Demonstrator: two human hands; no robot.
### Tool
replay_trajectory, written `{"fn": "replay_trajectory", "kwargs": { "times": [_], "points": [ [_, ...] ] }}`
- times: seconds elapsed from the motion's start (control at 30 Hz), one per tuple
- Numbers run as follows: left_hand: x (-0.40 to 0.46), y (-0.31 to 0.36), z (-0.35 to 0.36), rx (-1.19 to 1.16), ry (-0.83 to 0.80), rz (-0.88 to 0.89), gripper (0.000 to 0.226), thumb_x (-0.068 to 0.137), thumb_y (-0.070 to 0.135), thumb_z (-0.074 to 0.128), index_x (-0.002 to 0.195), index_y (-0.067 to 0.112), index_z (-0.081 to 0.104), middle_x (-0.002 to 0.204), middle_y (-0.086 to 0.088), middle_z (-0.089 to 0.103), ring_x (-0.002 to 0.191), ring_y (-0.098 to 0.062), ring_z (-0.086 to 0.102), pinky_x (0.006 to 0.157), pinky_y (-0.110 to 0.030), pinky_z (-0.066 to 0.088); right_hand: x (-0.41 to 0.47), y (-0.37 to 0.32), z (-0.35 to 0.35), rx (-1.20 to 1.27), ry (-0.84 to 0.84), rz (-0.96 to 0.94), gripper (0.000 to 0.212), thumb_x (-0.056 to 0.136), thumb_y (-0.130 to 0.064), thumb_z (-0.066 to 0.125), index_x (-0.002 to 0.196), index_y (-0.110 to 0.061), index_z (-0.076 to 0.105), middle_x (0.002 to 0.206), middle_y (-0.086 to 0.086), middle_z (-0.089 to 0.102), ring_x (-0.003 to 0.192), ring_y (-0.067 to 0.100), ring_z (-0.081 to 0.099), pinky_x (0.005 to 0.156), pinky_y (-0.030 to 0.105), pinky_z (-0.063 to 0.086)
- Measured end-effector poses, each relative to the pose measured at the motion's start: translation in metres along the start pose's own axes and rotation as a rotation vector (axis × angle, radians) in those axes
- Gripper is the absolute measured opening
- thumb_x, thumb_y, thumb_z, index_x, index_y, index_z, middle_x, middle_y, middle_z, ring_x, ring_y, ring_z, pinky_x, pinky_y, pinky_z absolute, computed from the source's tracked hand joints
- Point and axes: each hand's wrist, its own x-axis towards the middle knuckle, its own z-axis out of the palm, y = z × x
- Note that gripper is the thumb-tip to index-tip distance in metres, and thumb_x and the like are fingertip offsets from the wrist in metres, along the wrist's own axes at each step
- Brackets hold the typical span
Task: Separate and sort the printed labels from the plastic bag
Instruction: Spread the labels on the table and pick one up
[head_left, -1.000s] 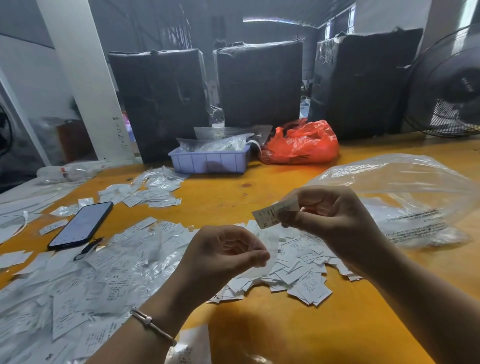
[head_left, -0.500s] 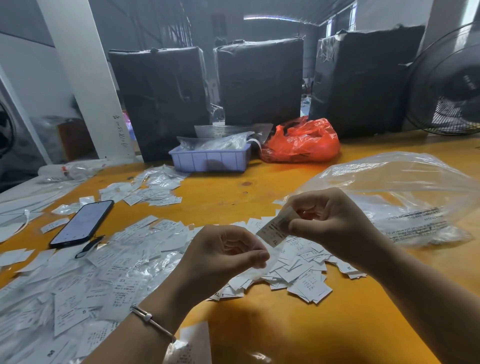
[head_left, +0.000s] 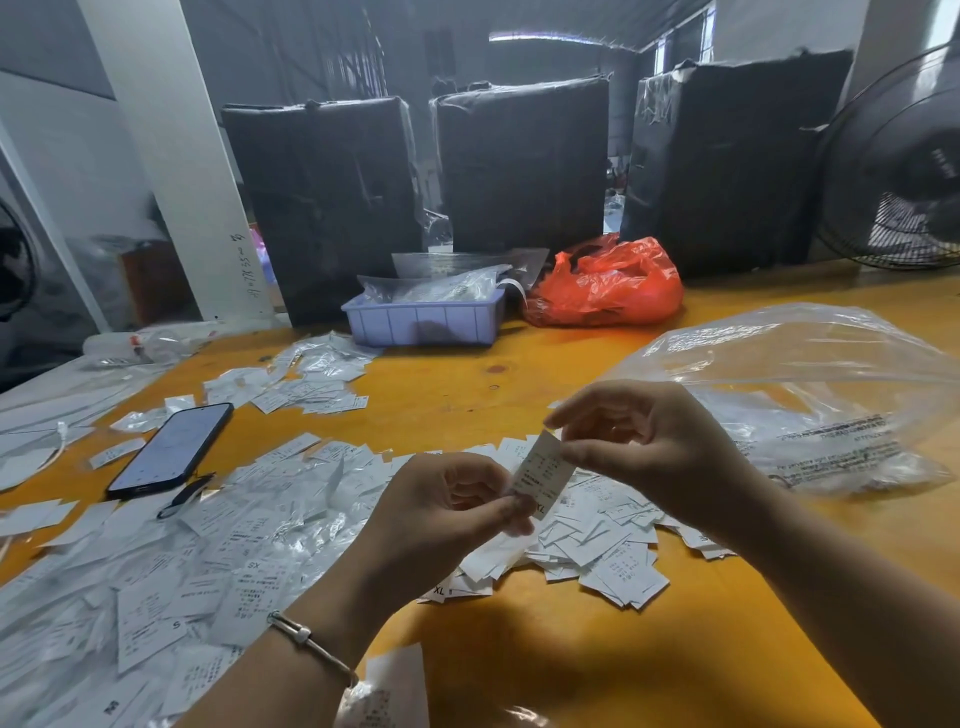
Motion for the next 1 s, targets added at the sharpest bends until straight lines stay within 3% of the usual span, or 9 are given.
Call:
{"fn": "replay_trajectory", "kwargs": {
  "times": [0.1,0.3,0.4,0.5,0.63,0.73,0.83,0.9,1.0],
  "points": [
    [-0.001,0.002,0.0,-0.032,0.011,-0.006,0.019,0.076,0.033,0.07,0.086,0.017,0.074,0.085,0.006,0.077,0.082,-0.009,0.073,0.075,-0.021,0.057,0.0,0.0,0.002,-0.017,0.054,-0.048,0.017,0.077,0.003,0.071,0.081,-0.013,0.073,0.077,-0.001,0.073,0.074,0.014,0.069,0.066,0.026,0.057],
    [0.001,0.002,0.001,-0.061,0.044,-0.034,0.02,0.074,0.031,0.072,0.081,0.013,0.075,0.083,0.006,0.077,0.079,-0.006,0.072,0.067,-0.014,0.053,-0.003,0.001,0.009,-0.109,0.055,-0.093,0.018,0.076,-0.002,0.073,0.081,-0.018,0.075,0.076,-0.006,0.072,0.068,0.009,0.065,0.059,0.022,0.054],
    [0.001,0.002,0.001,-0.075,0.053,-0.052,0.019,0.074,0.029,0.073,0.08,0.011,0.075,0.082,0.004,0.076,0.081,-0.008,0.072,0.072,-0.02,0.057,-0.004,0.002,0.014,-0.094,0.029,-0.086,0.018,0.077,-0.002,0.072,0.081,-0.019,0.076,0.076,-0.004,0.072,0.068,0.012,0.064,0.057,0.026,0.052],
    [0.001,0.0,0.0,-0.081,0.07,-0.051,0.006,0.079,0.018,0.074,0.082,0.012,0.075,0.083,0.001,0.077,0.082,-0.01,0.073,0.072,-0.021,0.057,-0.003,0.002,0.016,-0.049,-0.029,-0.047,0.011,0.08,-0.007,0.071,0.083,-0.015,0.078,0.08,-0.004,0.071,0.074,0.013,0.064,0.061,0.032,0.05],
    [0.0,0.003,-0.001,-0.108,0.063,-0.049,0.013,0.072,0.029,0.072,0.077,0.017,0.074,0.081,0.0,0.076,0.081,-0.01,0.072,0.068,-0.018,0.055,-0.003,0.003,0.018,0.025,-0.146,0.043,0.01,0.084,-0.012,0.068,0.087,-0.014,0.078,0.088,-0.002,0.068,0.084,0.013,0.063,0.069,0.04,0.05],
    [0.002,0.0,-0.009,-0.07,0.117,-0.082,0.011,0.075,0.024,0.073,0.079,0.014,0.074,0.082,0.001,0.076,0.08,-0.009,0.072,0.066,-0.016,0.054,0.0,0.009,0.013,-0.025,-0.038,0.082,0.017,0.086,-0.009,0.064,0.088,-0.021,0.077,0.088,-0.004,0.07,0.086,0.015,0.062,0.076,0.04,0.051],
    [0.004,-0.007,-0.026,0.031,0.285,-0.1,0.007,0.085,0.011,0.068,0.087,0.017,0.072,0.082,0.002,0.074,0.077,-0.007,0.07,0.06,-0.014,0.053,0.001,0.022,0.006,-0.246,0.092,0.079,0.019,0.083,-0.004,0.065,0.088,-0.02,0.074,0.083,-0.008,0.071,0.078,0.011,0.064,0.073,0.036,0.056],
    [0.004,-0.012,-0.037,0.139,0.445,-0.166,0.013,0.089,0.01,0.063,0.088,0.021,0.071,0.079,0.003,0.072,0.072,-0.01,0.068,0.056,-0.019,0.053,-0.001,0.031,0.007,-0.417,0.042,0.093,0.019,0.083,-0.007,0.068,0.096,-0.021,0.072,0.087,-0.011,0.068,0.077,0.004,0.062,0.073,0.035,0.056],
    [0.003,-0.021,-0.053,0.537,0.567,-0.308,0.017,0.088,0.016,0.056,0.077,0.022,0.067,0.073,0.005,0.066,0.069,-0.016,0.061,0.059,-0.03,0.049,-0.002,0.041,0.013,-0.524,-0.095,0.124,0.035,0.083,-0.025,0.071,0.116,-0.029,0.064,0.117,-0.015,0.062,0.102,0.001,0.056,0.091,0.027,0.048]
  ]
}}
